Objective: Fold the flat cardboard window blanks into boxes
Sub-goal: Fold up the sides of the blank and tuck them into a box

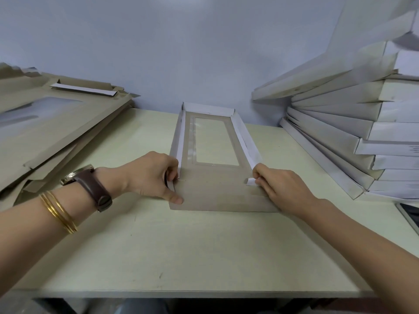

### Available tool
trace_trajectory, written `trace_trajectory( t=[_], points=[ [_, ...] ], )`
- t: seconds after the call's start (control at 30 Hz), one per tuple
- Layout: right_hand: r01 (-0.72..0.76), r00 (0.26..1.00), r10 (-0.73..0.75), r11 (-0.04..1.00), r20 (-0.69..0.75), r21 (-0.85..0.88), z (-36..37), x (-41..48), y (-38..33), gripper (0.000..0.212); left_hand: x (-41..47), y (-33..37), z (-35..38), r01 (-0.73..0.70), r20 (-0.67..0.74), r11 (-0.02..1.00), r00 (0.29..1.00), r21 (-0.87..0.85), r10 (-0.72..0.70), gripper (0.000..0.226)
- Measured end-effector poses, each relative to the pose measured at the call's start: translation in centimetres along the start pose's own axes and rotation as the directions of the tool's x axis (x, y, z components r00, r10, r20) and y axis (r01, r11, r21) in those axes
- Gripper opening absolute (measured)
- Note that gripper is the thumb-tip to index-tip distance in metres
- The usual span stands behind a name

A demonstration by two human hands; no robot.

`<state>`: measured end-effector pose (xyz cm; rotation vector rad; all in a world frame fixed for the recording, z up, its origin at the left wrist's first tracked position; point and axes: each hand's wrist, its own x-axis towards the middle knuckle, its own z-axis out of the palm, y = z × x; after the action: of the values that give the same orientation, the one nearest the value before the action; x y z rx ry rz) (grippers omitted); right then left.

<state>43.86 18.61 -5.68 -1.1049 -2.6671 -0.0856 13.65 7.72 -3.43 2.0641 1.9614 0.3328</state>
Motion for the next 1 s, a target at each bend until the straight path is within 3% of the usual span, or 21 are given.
trace_trajectory(
  t=[0.17, 0.37, 0.43, 0.53, 0.67, 1.0],
  points=[
    [0.015, 1.0, -0.015, 1.0, -0.009, -0.02, 0.1, -0.1, -0.2, 0.008, -0.1, -0.5, -1.0, -0.004, 0.078, 0.994, 0.997, -0.108, 0.013, 0.029],
    [0.006, 1.0, -0.008, 0.999, -0.028, -0.053, 0.5, -0.4, -1.1, 0.011, 0.1, -0.7, -2.2, -0.008, 0.192, 0.967, 0.98, -0.253, 0.059, 0.038],
    [0.013, 0.999, -0.015, 0.998, -0.038, -0.064, 0.6, -0.6, -1.2, 0.016, 0.5, -1.2, -2.3, -0.005, 0.212, 0.967, 0.975, -0.256, 0.061, 0.03],
    [0.018, 0.999, -0.022, 0.997, -0.05, -0.069, 0.6, -0.8, -1.3, 0.021, 1.3, -2.0, -2.2, -0.02, 0.192, 0.975, 0.979, -0.221, 0.063, 0.018],
    [0.009, 0.998, -0.013, 0.998, -0.055, -0.065, 0.7, -0.9, -1.3, 0.018, 1.9, -2.5, -2.0, -0.055, 0.166, 0.976, 0.982, -0.21, 0.091, 0.019],
    [-0.023, 0.999, 0.021, 0.998, -0.028, -0.053, 1.0, -0.9, -1.3, 0.015, 2.3, -4.5, -1.9, -0.043, 0.187, 0.895, 0.973, -0.443, 0.139, 0.014]
  ],
)
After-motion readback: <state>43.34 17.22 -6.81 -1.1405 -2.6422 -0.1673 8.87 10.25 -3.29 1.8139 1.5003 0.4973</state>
